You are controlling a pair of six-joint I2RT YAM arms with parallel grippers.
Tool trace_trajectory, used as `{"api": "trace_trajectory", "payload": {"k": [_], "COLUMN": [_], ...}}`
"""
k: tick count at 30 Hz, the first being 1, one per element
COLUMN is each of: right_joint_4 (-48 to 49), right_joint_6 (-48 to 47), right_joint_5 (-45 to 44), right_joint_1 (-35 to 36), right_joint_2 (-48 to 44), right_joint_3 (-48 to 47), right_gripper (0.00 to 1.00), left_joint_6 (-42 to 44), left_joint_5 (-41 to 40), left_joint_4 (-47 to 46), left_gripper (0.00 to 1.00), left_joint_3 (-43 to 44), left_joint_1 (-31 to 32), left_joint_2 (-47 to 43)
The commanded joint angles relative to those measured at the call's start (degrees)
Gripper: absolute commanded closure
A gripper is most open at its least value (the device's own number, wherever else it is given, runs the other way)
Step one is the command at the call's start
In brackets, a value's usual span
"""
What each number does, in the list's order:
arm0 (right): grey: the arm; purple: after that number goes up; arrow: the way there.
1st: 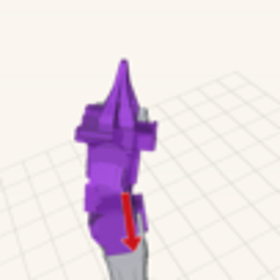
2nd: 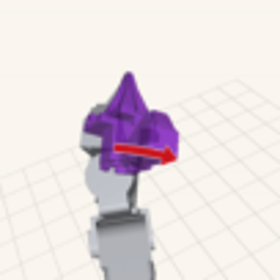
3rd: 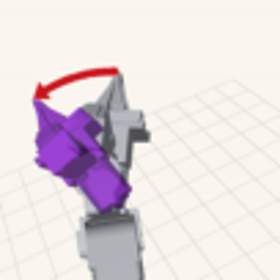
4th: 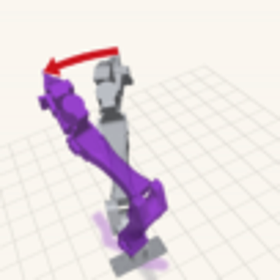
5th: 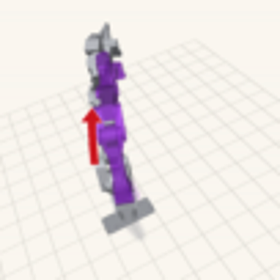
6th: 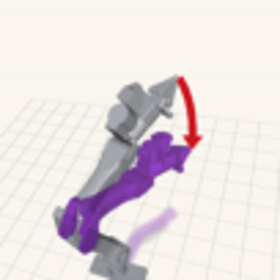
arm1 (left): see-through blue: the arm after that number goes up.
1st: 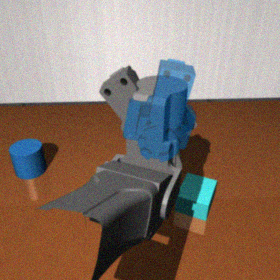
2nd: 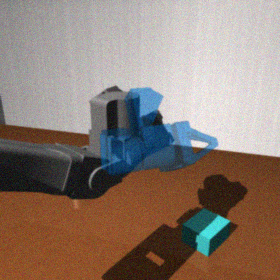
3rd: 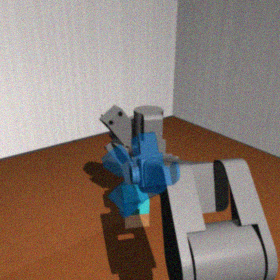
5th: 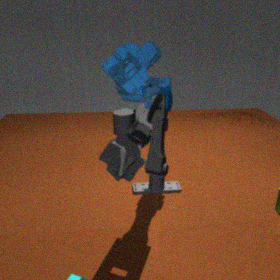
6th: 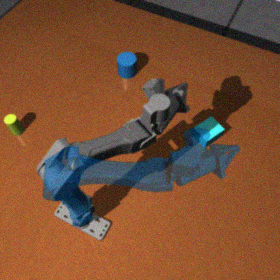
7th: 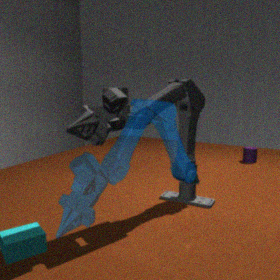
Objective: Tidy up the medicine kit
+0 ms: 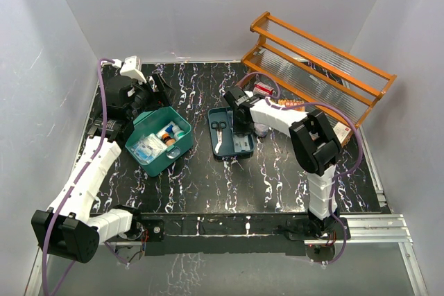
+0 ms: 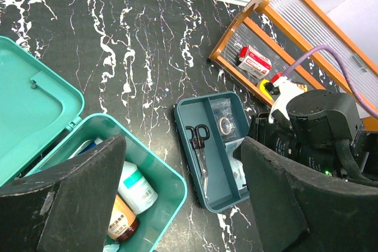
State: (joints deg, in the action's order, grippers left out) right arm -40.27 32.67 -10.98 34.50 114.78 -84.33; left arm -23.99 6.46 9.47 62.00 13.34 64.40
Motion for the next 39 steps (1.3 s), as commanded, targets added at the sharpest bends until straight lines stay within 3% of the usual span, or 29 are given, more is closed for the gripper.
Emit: {"api": "trace_trajectory", "payload": {"k": [1, 8, 25, 39], "right_joint_4": [0.9, -1.1, -6.3, -3.3], "right_joint_6": [-1.6, -3.0, -5.4, -5.0], "right_joint_5": [-0.6, -0.2, -0.5, 2.0], "right_joint_1": [0.3, 0.3, 0.3, 0.3], "right_joint_2": [0.0, -0.1, 0.1, 4.0], "right_joint_3": [-0.6, 1.1, -8.1, -6.8], "right_gripper": [0.79, 0.85, 0.78, 0.78], "left_joint_6": [0.6, 0.6, 0.7, 1.0], "left_joint_5": [-0.1, -0.1, -0.1, -0.5], "left_joint_4": [-0.2, -0.2, -0.2, 0.1], "left_gripper": [0.22, 0.22, 0.22, 0.22], "left_joint_3": [1.3, 1.3, 1.6, 2.1], "left_joint_1": [0.1, 0.0, 0.0, 0.0], "left_joint_2": [-0.7, -0.8, -0.7, -0.7]}}
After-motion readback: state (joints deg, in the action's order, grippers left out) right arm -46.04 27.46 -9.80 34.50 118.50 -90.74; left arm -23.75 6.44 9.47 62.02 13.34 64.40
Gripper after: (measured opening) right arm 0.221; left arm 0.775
